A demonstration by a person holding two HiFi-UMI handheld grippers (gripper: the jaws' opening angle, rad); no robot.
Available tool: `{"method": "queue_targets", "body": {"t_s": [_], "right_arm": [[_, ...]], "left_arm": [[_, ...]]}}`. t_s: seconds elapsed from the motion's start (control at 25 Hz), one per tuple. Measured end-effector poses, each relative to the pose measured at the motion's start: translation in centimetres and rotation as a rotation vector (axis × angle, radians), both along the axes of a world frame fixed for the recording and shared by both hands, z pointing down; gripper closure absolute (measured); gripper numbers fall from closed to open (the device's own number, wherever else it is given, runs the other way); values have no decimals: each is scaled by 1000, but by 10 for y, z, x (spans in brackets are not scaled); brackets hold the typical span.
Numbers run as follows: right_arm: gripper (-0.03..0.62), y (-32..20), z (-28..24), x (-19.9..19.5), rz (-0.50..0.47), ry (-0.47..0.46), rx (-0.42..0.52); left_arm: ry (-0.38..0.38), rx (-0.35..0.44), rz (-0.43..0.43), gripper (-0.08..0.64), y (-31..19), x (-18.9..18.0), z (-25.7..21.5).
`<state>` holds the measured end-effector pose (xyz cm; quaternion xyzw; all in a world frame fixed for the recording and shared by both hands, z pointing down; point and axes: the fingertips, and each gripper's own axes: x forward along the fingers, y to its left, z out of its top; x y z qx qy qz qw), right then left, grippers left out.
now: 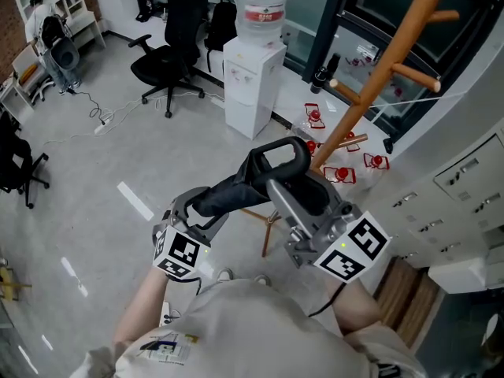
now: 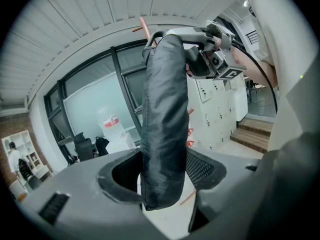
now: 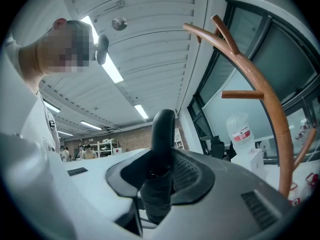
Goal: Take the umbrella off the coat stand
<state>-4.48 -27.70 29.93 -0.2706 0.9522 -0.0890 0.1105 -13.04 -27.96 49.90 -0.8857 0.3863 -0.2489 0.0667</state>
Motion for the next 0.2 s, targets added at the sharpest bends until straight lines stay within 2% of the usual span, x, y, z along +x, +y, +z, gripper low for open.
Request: {"method": "queue_targets", "body": {"t_s": [0.2], "right_arm": [[479,-2,4,0,-4,5,-3]], "left_arm": [[-3,-5,-4,284,-1,0,4]]}}
